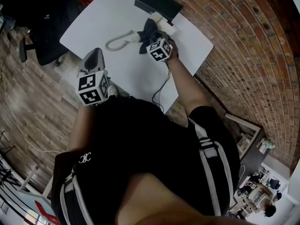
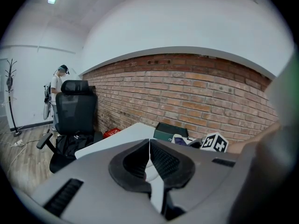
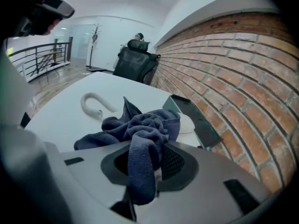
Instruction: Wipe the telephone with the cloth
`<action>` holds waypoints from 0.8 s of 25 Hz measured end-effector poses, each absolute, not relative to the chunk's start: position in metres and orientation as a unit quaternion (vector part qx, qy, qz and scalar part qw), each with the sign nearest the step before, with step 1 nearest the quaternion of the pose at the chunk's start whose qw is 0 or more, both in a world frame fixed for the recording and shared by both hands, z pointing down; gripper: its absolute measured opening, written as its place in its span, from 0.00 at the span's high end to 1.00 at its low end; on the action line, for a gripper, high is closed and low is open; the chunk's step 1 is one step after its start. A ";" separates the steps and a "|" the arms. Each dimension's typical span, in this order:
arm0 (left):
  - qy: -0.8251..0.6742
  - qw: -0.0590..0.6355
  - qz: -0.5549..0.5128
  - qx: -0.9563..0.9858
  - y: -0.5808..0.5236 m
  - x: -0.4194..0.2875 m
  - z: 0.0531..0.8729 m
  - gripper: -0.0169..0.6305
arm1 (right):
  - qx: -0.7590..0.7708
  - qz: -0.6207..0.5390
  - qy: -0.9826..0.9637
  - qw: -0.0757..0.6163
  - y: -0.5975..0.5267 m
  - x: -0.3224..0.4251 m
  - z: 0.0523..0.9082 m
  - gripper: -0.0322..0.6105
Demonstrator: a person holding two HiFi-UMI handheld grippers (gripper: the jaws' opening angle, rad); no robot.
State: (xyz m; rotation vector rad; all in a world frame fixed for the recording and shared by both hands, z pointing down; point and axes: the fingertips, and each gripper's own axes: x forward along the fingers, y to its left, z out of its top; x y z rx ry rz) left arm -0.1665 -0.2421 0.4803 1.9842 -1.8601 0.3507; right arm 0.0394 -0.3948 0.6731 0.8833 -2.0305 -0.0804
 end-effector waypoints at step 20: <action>-0.666 0.200 0.141 0.705 -0.245 -0.169 0.486 0.96 | 0.559 0.074 -0.750 0.345 -0.453 0.143 0.649 0.83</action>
